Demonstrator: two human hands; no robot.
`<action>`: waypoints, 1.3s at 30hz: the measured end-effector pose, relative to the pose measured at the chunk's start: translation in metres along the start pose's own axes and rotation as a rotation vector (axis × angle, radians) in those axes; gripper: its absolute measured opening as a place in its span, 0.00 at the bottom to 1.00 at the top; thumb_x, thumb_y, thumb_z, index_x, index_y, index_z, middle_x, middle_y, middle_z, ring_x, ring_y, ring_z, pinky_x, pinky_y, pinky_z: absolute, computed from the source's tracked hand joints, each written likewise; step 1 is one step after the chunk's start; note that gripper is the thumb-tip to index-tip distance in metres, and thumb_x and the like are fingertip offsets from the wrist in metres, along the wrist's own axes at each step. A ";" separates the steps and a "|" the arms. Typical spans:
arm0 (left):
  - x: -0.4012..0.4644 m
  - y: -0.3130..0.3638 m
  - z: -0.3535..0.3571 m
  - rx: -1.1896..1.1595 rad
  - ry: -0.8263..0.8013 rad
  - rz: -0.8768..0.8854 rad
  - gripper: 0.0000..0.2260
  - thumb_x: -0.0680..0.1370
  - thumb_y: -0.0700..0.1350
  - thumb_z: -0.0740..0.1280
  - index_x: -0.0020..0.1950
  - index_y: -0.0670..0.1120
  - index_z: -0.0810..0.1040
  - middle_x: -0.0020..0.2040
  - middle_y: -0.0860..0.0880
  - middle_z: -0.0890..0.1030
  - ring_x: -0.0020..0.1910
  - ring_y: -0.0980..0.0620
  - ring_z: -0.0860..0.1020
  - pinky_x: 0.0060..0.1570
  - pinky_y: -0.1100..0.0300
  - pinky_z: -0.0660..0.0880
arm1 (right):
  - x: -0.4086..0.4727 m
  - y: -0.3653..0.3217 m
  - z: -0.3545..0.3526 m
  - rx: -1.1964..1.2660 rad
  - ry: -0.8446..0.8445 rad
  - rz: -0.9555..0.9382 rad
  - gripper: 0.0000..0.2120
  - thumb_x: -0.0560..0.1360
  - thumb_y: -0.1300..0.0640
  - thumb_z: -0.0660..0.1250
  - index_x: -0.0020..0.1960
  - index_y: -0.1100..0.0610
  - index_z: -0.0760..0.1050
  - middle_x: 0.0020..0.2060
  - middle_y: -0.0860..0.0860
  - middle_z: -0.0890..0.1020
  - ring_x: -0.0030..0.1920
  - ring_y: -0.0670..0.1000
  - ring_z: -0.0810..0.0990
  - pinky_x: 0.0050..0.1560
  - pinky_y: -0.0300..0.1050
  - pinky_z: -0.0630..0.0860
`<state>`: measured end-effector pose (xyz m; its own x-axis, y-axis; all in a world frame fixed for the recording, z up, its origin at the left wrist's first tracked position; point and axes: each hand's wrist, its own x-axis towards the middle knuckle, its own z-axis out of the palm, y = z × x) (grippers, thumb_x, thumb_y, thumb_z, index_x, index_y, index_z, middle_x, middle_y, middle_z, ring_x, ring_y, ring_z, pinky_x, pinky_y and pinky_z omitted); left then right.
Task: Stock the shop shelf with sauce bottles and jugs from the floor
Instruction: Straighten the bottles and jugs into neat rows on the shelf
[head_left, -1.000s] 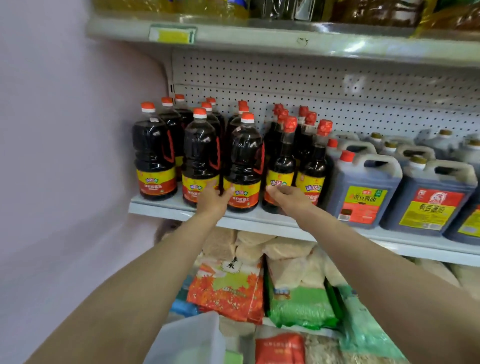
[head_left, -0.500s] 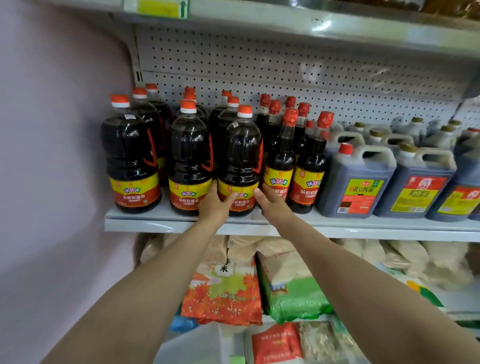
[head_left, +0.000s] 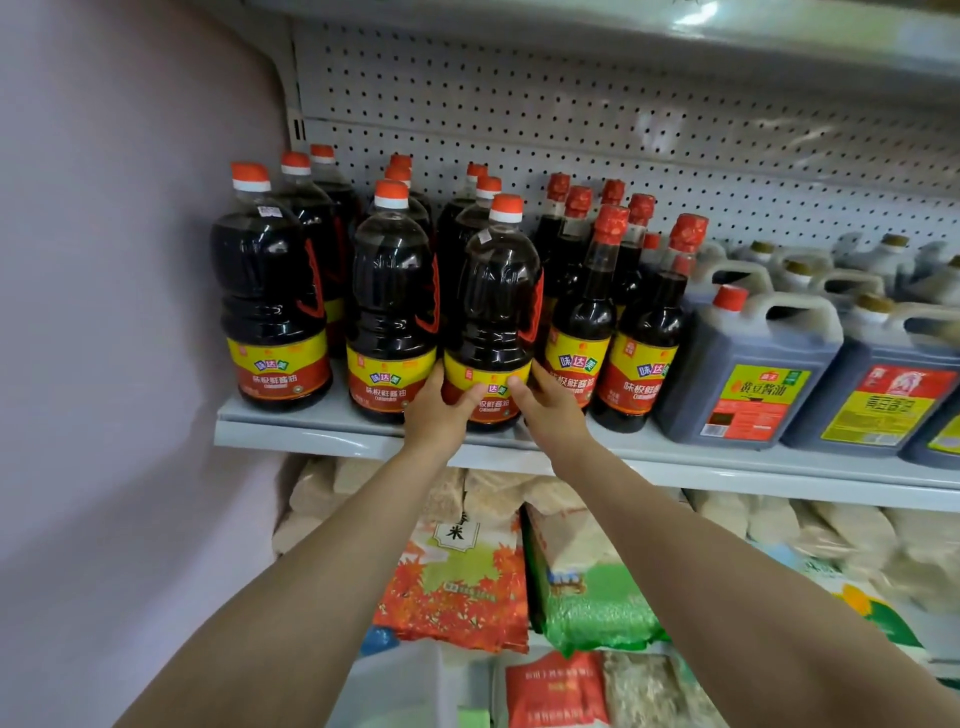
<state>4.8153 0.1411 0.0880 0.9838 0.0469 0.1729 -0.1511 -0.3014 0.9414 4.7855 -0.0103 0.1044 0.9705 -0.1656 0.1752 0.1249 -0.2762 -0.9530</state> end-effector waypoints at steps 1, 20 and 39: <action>0.000 0.000 0.000 -0.012 0.002 0.001 0.30 0.76 0.58 0.70 0.76 0.56 0.66 0.71 0.52 0.74 0.71 0.47 0.70 0.69 0.43 0.69 | 0.000 0.000 0.000 0.011 -0.002 0.000 0.23 0.80 0.45 0.66 0.74 0.46 0.69 0.60 0.39 0.77 0.62 0.43 0.75 0.63 0.41 0.72; 0.011 -0.044 -0.094 -0.069 0.233 -0.017 0.44 0.64 0.64 0.78 0.76 0.60 0.61 0.73 0.50 0.69 0.71 0.50 0.70 0.69 0.47 0.69 | -0.035 -0.027 0.090 -0.006 -0.026 -0.052 0.25 0.83 0.41 0.58 0.74 0.54 0.69 0.67 0.46 0.76 0.66 0.43 0.73 0.67 0.41 0.70; 0.015 -0.047 -0.124 -0.050 0.092 0.049 0.44 0.67 0.56 0.79 0.78 0.62 0.59 0.71 0.56 0.73 0.71 0.50 0.69 0.70 0.46 0.69 | -0.035 -0.036 0.135 0.102 -0.141 0.058 0.27 0.78 0.29 0.53 0.75 0.30 0.58 0.76 0.38 0.65 0.76 0.44 0.63 0.75 0.50 0.61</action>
<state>4.8249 0.2740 0.0818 0.9623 0.1216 0.2432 -0.2061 -0.2573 0.9441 4.7746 0.1328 0.0990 0.9951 -0.0423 0.0893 0.0808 -0.1716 -0.9818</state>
